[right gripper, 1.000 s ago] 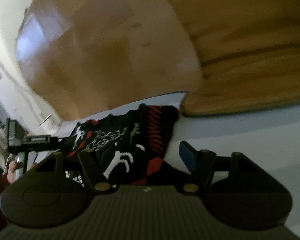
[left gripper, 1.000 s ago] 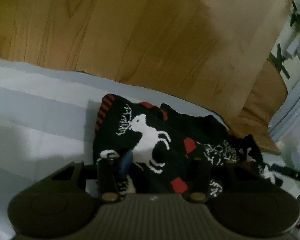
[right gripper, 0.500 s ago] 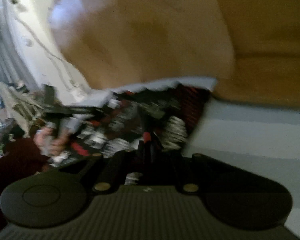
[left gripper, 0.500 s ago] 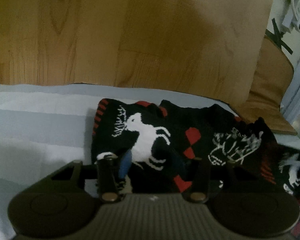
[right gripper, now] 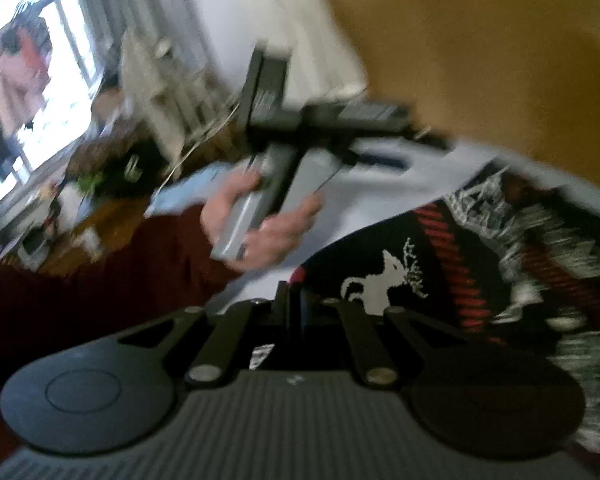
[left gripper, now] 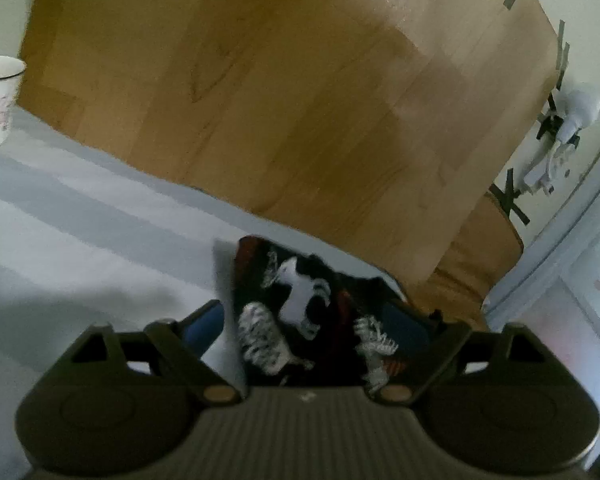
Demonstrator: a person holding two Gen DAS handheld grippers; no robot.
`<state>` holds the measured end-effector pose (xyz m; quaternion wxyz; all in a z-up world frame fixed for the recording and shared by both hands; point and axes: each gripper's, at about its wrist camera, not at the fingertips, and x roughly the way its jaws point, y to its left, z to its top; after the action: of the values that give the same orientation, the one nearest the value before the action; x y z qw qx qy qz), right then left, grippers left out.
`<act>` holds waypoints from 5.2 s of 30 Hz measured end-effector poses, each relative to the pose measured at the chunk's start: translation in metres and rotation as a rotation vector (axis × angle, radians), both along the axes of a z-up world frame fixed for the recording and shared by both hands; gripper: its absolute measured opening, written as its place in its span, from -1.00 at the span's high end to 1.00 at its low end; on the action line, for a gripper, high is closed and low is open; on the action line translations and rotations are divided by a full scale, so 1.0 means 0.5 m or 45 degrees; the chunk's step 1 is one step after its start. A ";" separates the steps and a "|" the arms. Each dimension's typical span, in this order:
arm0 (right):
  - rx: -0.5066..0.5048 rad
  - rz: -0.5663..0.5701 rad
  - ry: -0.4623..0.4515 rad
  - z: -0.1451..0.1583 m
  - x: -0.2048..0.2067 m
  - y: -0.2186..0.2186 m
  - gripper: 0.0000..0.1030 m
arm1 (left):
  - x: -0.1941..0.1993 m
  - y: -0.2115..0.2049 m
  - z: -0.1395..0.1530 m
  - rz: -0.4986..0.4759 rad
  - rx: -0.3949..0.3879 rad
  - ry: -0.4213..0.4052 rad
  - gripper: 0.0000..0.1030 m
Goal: Fold small clothes
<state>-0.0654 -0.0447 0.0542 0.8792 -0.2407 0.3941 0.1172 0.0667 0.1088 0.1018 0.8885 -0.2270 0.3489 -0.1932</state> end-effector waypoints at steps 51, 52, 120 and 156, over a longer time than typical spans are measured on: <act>-0.108 0.043 0.007 -0.117 -0.084 -0.044 0.34 | 0.143 -0.165 -0.103 0.026 0.439 0.178 -0.54; -0.064 0.044 0.004 -0.104 -0.094 -0.044 0.34 | 0.136 -0.147 -0.094 0.031 0.368 0.193 -0.54; 0.176 -0.692 -0.754 0.116 -0.322 -0.351 0.78 | 0.064 -0.488 -0.103 -0.294 0.512 0.043 -0.19; 0.037 -0.783 -0.798 0.343 -0.019 -0.591 0.77 | -0.090 -0.559 -0.130 -0.447 0.694 -0.136 -0.80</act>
<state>-0.0747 -0.3401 0.2255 0.9535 -0.1238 0.1600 -0.2232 0.0217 -0.1708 0.0369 0.8868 0.0933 0.3744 -0.2545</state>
